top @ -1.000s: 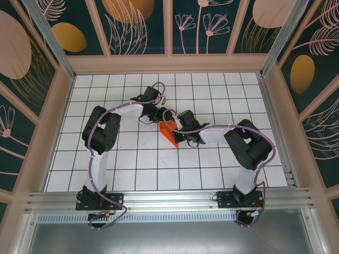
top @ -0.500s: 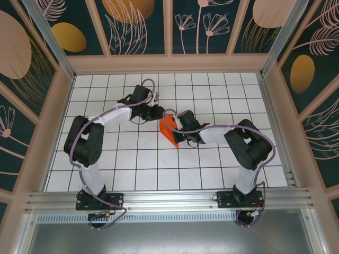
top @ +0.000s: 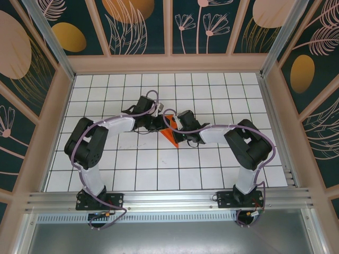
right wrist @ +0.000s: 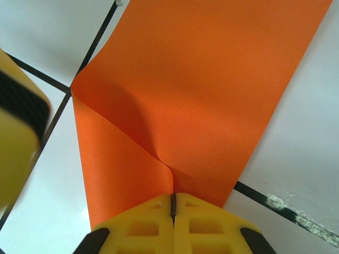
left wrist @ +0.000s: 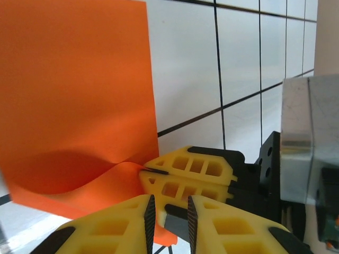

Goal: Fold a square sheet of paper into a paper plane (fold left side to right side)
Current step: Third fold the triangle at the center of the table.

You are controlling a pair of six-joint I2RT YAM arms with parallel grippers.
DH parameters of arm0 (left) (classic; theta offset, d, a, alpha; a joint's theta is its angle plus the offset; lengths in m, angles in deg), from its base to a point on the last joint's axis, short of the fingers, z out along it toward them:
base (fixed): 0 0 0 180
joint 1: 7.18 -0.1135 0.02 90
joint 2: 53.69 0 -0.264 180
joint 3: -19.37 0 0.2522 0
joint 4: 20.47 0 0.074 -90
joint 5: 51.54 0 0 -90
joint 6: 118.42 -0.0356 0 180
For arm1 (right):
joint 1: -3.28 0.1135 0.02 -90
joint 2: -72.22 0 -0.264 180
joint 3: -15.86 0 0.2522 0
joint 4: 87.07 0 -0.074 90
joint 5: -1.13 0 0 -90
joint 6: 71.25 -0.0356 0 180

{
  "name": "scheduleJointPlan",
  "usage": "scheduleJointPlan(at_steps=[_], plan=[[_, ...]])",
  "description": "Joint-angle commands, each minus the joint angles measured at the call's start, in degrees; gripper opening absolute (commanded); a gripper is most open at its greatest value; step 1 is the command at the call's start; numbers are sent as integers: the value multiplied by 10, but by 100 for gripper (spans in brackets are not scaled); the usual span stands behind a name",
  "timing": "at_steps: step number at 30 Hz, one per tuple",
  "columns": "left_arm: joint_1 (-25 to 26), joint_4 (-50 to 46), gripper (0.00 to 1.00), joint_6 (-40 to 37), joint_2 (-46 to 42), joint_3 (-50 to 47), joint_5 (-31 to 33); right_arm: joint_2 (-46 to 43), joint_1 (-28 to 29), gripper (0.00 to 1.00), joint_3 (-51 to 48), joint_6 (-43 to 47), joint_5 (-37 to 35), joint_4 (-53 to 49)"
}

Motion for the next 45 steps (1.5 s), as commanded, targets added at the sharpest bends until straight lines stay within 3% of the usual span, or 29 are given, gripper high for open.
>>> scheduleJointPlan(at_steps=[1, 36, 41, 45], plan=[[0, 9, 26, 7, 22, 2, 4, 23, 0, 0, -12, -4, 12, -35], [3, 9, 25, -7, 81, -44, 58, -4, -3, 0, 2, -14, 12, -45], [3, 10, 25, -6, 85, -53, 63, -41, -21, 16, 10, -32, 23, -56], [3, 10, 24, -7, 82, -55, 65, -76, -30, 22, 10, -39, 24, -75]])
